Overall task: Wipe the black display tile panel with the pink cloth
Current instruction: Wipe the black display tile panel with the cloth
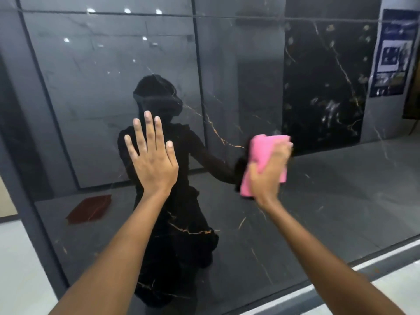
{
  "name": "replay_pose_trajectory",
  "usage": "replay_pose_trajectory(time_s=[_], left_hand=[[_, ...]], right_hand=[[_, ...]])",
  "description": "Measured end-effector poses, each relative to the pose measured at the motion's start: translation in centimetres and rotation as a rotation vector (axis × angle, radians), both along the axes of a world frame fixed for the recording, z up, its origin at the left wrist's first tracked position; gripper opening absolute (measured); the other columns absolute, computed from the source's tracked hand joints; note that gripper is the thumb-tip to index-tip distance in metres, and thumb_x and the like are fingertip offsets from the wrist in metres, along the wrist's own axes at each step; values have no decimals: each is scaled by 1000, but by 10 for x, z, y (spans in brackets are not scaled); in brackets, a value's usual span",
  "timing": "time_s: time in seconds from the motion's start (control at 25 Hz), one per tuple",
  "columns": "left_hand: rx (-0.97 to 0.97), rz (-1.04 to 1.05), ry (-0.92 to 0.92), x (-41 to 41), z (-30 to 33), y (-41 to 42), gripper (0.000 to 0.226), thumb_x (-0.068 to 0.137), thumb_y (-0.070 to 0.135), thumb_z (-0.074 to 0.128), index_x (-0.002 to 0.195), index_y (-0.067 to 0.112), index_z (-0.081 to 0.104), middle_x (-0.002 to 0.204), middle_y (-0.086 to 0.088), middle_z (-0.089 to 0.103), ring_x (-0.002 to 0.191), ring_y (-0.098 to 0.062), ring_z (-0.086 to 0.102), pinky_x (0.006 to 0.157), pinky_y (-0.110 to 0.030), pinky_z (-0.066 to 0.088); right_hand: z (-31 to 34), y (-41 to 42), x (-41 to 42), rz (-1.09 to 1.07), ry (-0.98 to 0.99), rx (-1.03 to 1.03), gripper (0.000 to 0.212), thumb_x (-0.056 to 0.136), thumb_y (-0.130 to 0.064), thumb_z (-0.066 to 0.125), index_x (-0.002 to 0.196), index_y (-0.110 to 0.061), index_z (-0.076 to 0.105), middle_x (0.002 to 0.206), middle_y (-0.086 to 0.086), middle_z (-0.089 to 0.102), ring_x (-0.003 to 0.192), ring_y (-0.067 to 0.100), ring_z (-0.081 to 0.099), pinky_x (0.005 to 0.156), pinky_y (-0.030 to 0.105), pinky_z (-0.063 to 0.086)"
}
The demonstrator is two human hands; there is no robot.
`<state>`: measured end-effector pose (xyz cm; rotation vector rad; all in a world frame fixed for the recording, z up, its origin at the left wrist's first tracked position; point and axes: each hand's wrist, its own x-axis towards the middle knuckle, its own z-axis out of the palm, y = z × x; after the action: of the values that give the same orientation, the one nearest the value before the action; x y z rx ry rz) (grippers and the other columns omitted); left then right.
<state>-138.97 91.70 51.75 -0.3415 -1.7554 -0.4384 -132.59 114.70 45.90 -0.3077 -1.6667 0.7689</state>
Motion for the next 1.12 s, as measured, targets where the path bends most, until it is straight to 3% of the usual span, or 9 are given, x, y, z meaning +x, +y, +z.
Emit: replay_pose_trajectory(time_s=[0.16, 0.24, 0.36, 0.44, 0.52, 0.68, 0.92, 1.0, 1.12], left_hand=[[-18, -1, 5, -2, -2, -3, 57, 101, 29, 27, 153, 13, 8, 161, -6, 8, 148, -27, 1, 118, -46, -4], [-26, -2, -2, -2, -2, -4, 57, 102, 30, 25, 153, 13, 6, 161, -6, 6, 148, -27, 0, 118, -46, -4], [-16, 4, -7, 0, 0, -2, 57, 102, 30, 24, 153, 14, 3, 161, -5, 3, 148, -26, -2, 118, -46, -5], [-6, 1, -6, -1, -2, -1, 58, 102, 30, 24, 153, 14, 3, 161, -5, 2, 148, -26, -3, 118, -46, -5], [-9, -1, -7, -2, -3, -3, 58, 102, 30, 24, 153, 14, 4, 161, -6, 3, 148, -25, -3, 118, -46, -4], [-26, 2, 15, -1, 0, -3, 56, 100, 28, 28, 153, 13, 13, 160, -6, 10, 148, -26, 4, 118, -46, 0], [129, -133, 74, 10, 43, 3, 43, 93, 22, 41, 134, 9, 46, 145, -8, 41, 139, -26, 26, 114, -45, 15], [119, -131, 80, 8, 74, 9, 50, 95, 22, 37, 143, 9, 35, 153, -6, 30, 145, -25, 16, 118, -39, 2], [75, -34, 62, 0, 87, 18, 57, 98, 26, 28, 152, 12, 16, 161, -1, 10, 148, -25, 3, 118, -41, -4]], right_hand=[[3, -43, -4, 89, -138, 1377, 78, 74, -34, 50, 143, -3, 27, 148, 20, 32, 139, 33, 24, 116, 46, 20], [22, 7, -5, 40, -31, 1011, 77, 72, -30, 54, 140, -3, 31, 144, 22, 38, 137, 32, 26, 114, 45, 22], [51, 83, 15, -106, 98, -176, 77, 76, -30, 51, 143, 1, 30, 150, 21, 26, 142, 32, 19, 117, 36, 14], [70, 72, 17, -107, 143, -462, 77, 78, -30, 49, 144, 4, 26, 153, 22, 19, 144, 34, 14, 118, 32, 7], [74, 11, 6, 34, 70, -93, 84, 75, -24, 54, 147, 2, 19, 155, 22, 13, 146, 26, 4, 119, 29, 1], [60, -42, 0, 44, -175, 1258, 85, 76, -35, 50, 148, -3, 18, 154, 20, 19, 144, 29, 7, 120, 41, 7], [145, 90, 26, -120, -80, -312, 76, 83, -30, 46, 143, 8, 21, 154, 24, 11, 143, 38, 6, 118, 37, 3], [151, 51, 17, -55, -71, -151, 82, 78, -28, 49, 145, 7, 17, 154, 25, 9, 144, 36, 4, 117, 30, -2], [116, -20, 3, 55, -194, 971, 91, 74, -32, 52, 149, -2, 10, 157, 18, 4, 145, 30, -2, 120, 37, -3]])
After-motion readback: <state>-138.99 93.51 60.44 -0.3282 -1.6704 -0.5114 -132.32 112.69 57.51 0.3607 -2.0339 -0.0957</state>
